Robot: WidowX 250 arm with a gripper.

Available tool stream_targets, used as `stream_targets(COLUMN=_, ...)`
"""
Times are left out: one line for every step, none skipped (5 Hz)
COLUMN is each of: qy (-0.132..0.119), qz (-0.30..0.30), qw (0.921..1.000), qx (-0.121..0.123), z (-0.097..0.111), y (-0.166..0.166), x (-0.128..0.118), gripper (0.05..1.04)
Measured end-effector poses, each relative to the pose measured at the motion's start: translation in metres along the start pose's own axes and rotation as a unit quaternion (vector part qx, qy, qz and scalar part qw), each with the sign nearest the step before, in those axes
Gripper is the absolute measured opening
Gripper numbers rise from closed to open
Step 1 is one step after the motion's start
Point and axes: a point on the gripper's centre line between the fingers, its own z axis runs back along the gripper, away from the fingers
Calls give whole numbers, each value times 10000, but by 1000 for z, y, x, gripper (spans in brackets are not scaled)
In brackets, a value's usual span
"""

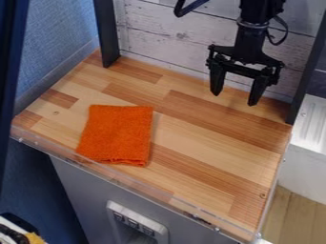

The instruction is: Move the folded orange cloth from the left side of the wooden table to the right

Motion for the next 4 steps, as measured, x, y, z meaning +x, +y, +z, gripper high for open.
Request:
stream_targets(qy=140, qz=65, qw=9999, qx=1, z=-12, y=8, x=-8, gripper=999)
stream_targets(qy=93, qz=397, qw=9992, qx=-48, z=-13, y=36, x=-21, gripper=999)
stream_targets(qy=-173, qz=687, qw=9974, qx=-138, z=-11, y=52, x=-37, gripper=998)
stream_targets(qy=-400, qz=978, qw=9943, qx=-166, z=-11, y=71, x=-54, gripper=999)
